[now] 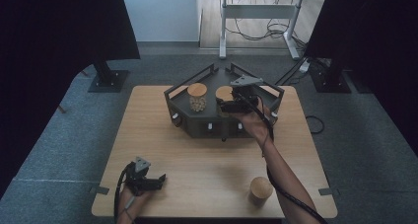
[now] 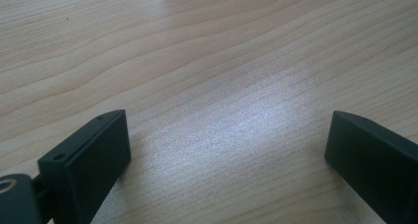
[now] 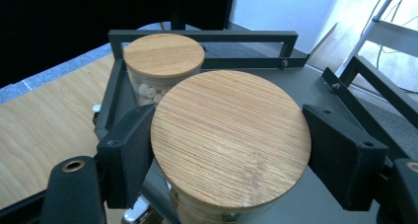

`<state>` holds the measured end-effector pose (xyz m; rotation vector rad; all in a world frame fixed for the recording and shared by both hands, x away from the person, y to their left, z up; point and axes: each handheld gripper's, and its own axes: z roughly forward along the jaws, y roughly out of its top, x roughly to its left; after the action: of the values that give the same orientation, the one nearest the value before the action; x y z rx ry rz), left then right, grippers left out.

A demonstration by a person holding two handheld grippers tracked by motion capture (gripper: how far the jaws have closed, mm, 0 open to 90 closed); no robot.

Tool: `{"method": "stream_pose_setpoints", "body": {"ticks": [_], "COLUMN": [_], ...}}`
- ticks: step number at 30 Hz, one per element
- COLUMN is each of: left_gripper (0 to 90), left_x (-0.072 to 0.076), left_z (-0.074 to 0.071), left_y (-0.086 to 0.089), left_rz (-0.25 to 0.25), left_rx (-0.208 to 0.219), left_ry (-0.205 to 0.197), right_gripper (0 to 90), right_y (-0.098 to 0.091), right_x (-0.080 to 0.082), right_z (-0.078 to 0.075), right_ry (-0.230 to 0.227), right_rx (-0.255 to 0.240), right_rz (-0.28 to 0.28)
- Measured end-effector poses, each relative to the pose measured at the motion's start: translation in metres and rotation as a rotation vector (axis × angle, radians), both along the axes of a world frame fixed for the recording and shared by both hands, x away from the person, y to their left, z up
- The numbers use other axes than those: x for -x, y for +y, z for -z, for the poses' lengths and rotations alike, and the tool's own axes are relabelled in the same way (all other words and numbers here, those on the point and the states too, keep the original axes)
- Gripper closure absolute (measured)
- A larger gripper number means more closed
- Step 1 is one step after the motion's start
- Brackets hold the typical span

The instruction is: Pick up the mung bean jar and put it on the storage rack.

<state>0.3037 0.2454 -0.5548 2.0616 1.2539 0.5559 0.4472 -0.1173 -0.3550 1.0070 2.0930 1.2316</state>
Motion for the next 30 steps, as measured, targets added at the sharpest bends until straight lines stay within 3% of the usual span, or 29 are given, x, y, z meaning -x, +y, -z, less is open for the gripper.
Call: {"method": "stream_pose_setpoints", "body": {"ticks": [15, 30], "left_gripper": [3.2, 3.2], "left_x": [0.000, 0.000], "left_z": [0.000, 0.000], "left_y": [0.000, 0.000], "left_rz": [0.000, 0.000], "left_rx": [0.000, -0.001], "left_ry": [0.000, -0.001], "right_gripper": [23.5, 23.5], "right_y": [0.004, 0.015], "right_x": [-0.012, -0.021], "right_z": [0.005, 0.012], "right_ry": [0.008, 0.020], "right_rx": [-0.006, 0.012], "right_rz": [0.076, 0.113]}}
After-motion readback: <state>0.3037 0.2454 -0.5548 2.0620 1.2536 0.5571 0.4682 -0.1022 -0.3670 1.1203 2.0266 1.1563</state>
